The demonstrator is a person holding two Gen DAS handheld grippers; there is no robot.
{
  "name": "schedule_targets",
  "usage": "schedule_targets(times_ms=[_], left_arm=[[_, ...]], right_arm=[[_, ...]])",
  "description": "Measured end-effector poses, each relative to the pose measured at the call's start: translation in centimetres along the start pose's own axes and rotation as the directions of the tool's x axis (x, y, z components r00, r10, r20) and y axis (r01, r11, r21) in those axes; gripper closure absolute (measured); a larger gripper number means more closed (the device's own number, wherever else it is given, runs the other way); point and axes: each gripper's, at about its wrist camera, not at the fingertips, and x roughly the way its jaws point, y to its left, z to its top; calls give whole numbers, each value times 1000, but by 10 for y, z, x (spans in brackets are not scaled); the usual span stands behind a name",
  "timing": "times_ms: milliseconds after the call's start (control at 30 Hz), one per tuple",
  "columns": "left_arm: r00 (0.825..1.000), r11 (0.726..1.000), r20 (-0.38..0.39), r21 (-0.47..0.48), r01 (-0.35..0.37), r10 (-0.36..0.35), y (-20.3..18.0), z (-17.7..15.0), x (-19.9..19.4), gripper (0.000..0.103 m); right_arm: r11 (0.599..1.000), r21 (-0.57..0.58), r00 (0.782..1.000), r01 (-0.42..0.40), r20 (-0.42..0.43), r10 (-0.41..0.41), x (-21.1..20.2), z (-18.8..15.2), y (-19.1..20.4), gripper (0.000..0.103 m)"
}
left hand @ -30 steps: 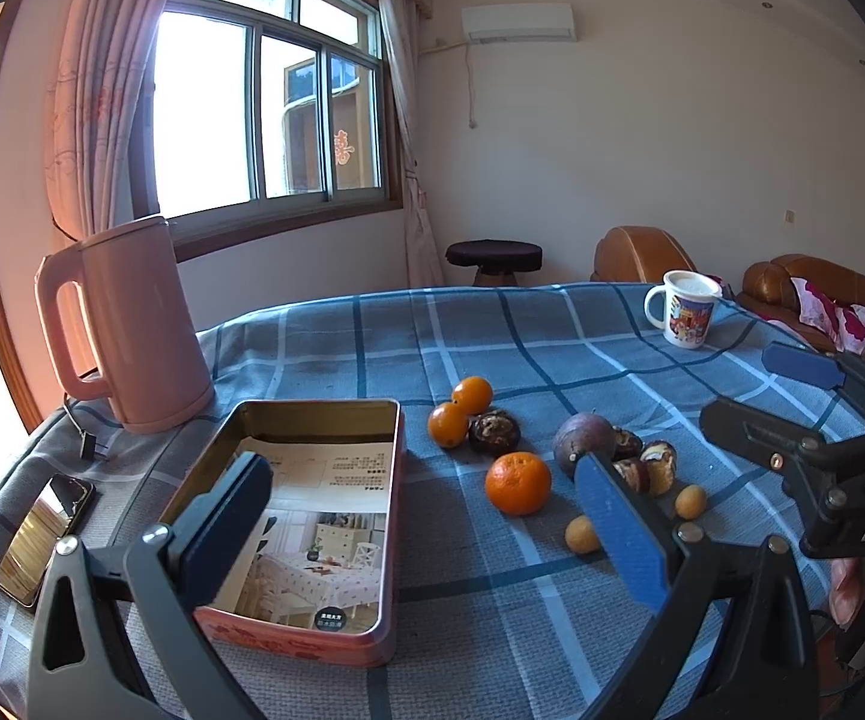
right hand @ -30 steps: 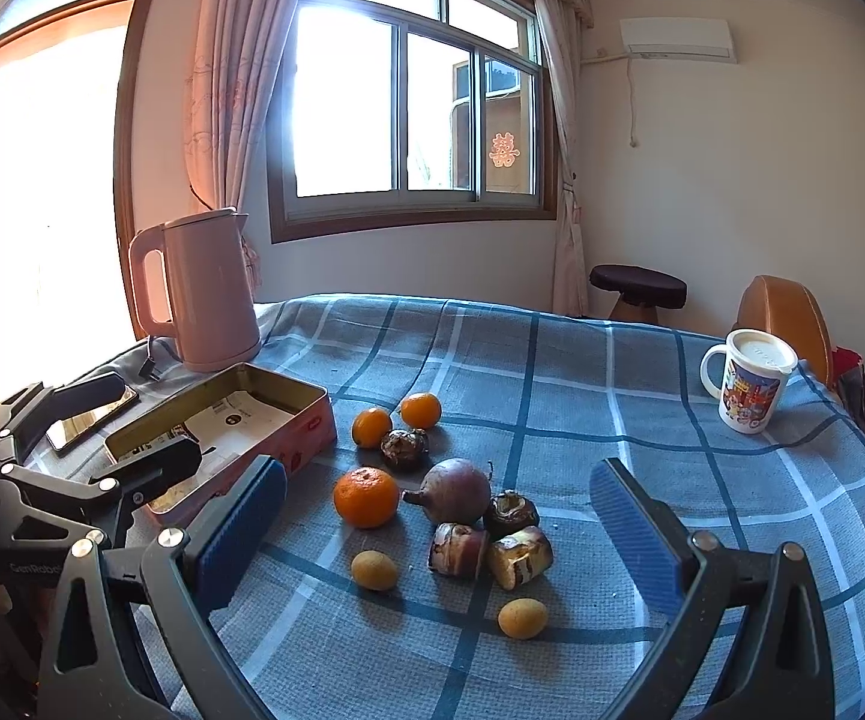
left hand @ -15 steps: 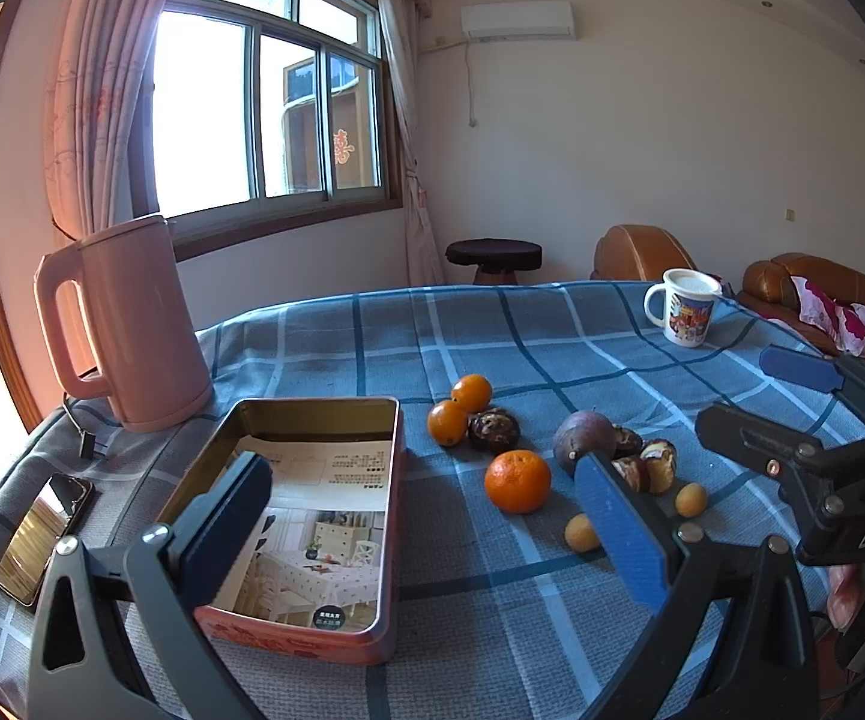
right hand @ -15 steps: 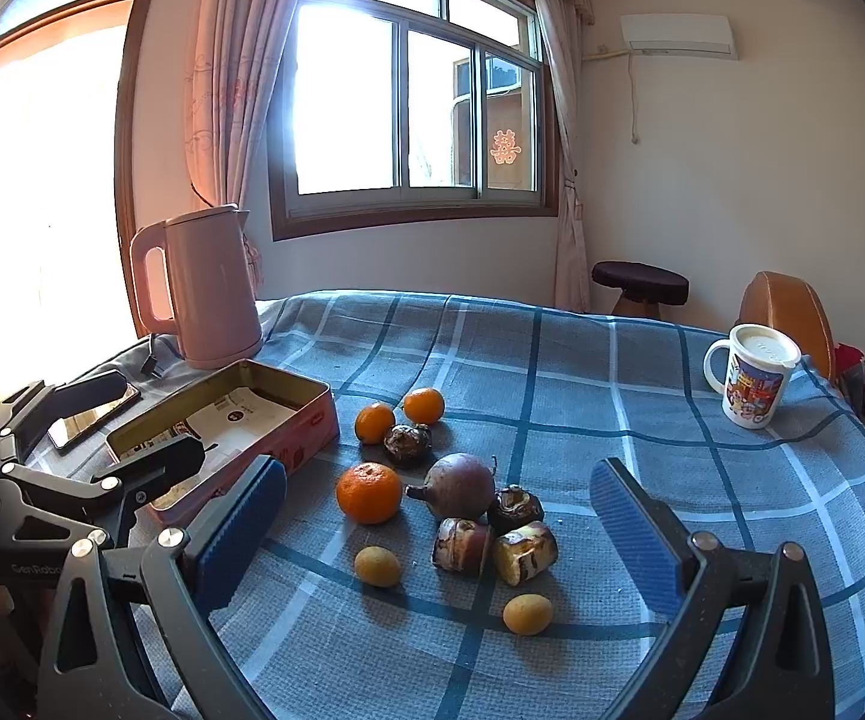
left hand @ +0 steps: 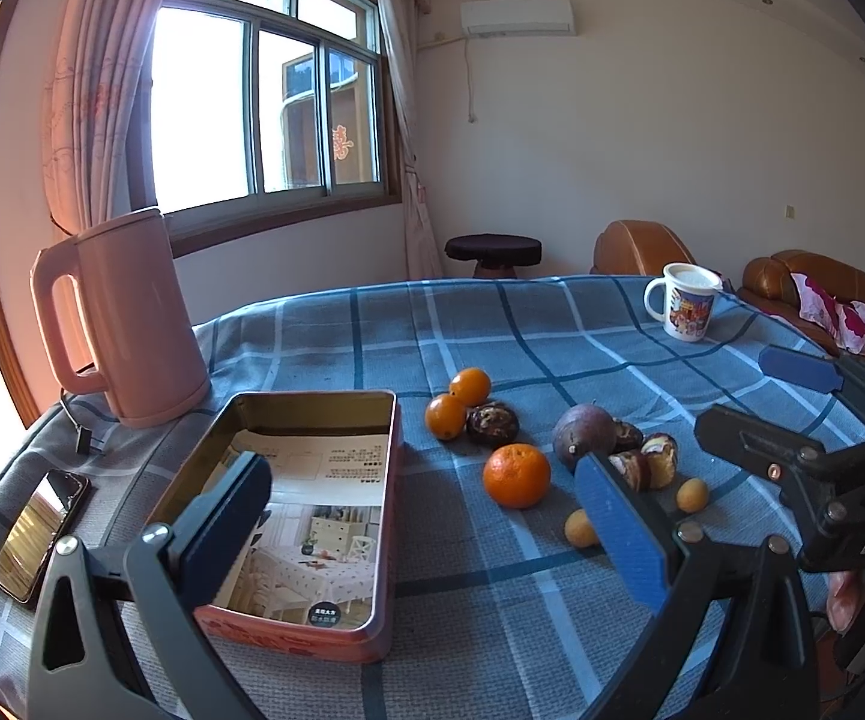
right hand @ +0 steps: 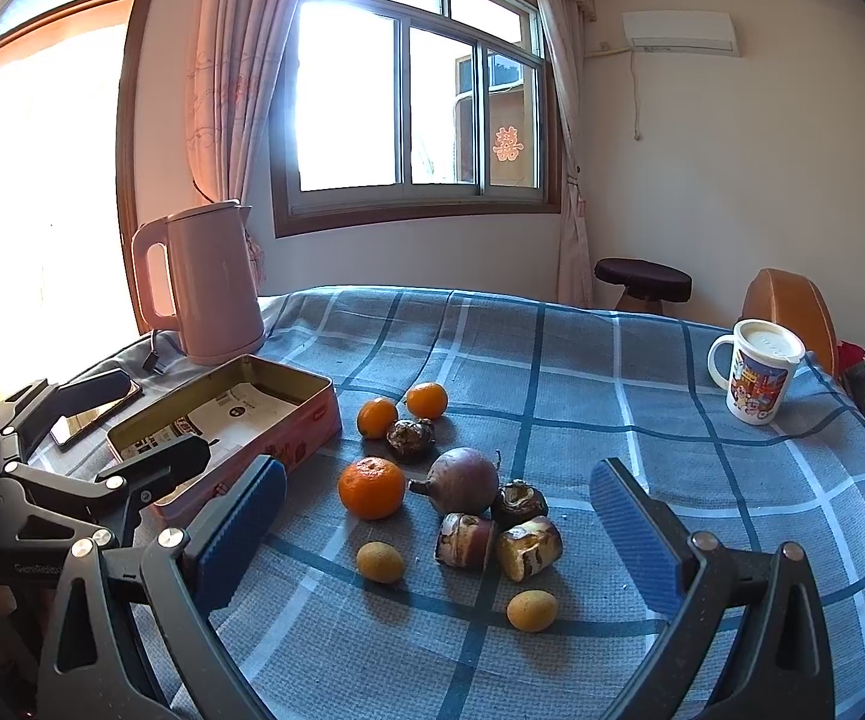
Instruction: Organize fruits
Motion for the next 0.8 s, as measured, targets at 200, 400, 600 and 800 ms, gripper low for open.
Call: schedule_targets(times_ms=[200, 400, 600, 800], left_arm=[[1000, 1000, -13, 6, 1, -1, -4, -2, 7, 0], [998, 999, -63, -15, 29, -30, -13, -11, 29, 0], [983, 992, -137, -41, 119, -123, -34, -21, 52, 1], [960, 982, -209, 7, 190, -184, -68, -27, 70, 14]], right_arm=[[1000, 3, 1000, -2, -5, 2, 2, -3, -4, 1], [997, 31, 998, 65, -29, -64, 8, -10, -24, 1], [990, 79, 992, 119, -55, -114, 16, -22, -51, 1], [985, 112, 989, 132, -84, -122, 27, -33, -69, 1]])
